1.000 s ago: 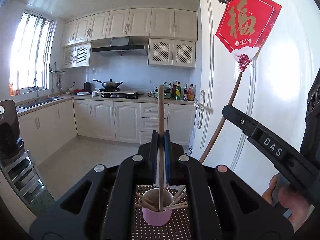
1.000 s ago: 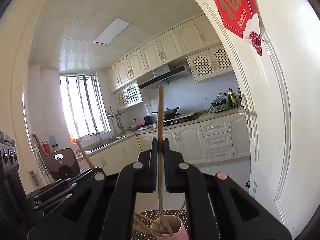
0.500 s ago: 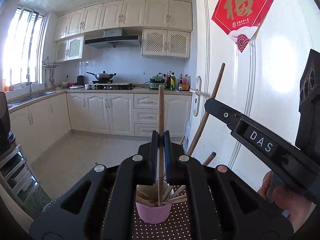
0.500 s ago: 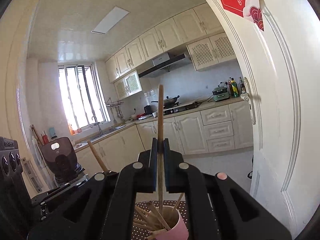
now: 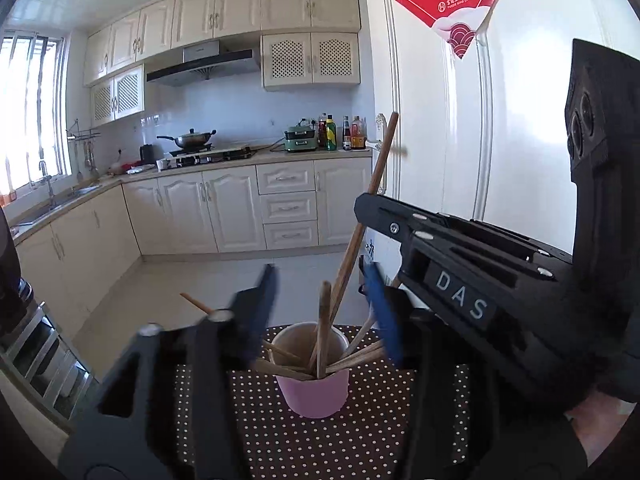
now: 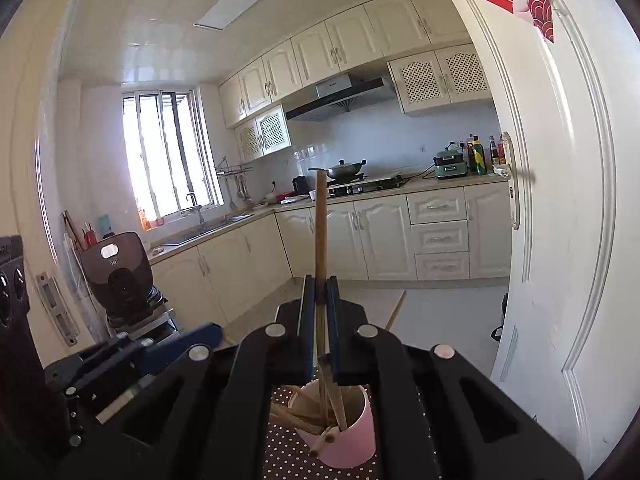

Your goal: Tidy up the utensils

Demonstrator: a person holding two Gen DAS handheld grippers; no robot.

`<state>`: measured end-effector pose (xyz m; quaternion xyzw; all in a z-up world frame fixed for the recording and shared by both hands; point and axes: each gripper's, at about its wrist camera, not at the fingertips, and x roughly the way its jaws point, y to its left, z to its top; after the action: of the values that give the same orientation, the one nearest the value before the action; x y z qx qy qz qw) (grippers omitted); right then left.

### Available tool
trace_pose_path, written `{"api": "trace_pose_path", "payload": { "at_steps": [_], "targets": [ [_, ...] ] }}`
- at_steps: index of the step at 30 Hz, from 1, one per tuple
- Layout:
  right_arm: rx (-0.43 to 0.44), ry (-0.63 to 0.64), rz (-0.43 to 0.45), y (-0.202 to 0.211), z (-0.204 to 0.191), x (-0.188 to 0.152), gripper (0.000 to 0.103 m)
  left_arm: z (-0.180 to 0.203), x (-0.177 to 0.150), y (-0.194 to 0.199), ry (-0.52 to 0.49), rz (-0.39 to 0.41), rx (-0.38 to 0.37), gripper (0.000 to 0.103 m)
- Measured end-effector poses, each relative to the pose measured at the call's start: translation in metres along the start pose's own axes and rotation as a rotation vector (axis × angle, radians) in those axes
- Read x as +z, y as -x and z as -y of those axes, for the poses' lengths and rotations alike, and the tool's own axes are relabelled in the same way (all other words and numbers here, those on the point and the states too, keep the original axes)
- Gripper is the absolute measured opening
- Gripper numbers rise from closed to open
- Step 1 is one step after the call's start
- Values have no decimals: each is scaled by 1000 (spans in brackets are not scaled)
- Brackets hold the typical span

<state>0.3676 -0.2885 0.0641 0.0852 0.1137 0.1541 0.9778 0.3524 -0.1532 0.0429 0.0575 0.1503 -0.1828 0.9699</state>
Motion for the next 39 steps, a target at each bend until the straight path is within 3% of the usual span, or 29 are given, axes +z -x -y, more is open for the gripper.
{"api": "trace_pose_path", "payload": {
  "at_steps": [3,10,12,20,22,25,39],
  "targets": [
    [-7,14,-15,2,-5,1,4,2,-1,9,-47,14,41,62],
    [-25,79,-58,2,-25,-2,4,-11,-3,23,-55,-8,78,64],
    [-38,101,-68,1,-30,-2,5,-15,-2,26,-64,-10,92,68],
    [-63,105,-133,-3,-39,-1,5,-39,-7,34,-31,-45,122,71],
    [-59,102,-146,-2,-41,-1,9,-43,-9,36,-29,-55,133,72],
    [-79,109,-155,1,-45,-3,25,-48,-10,40,-13,-66,143,74],
    [-81,132,-153,39,-69,-7,35,-74,-24,76,86,-92,158,77]
  ]
}}
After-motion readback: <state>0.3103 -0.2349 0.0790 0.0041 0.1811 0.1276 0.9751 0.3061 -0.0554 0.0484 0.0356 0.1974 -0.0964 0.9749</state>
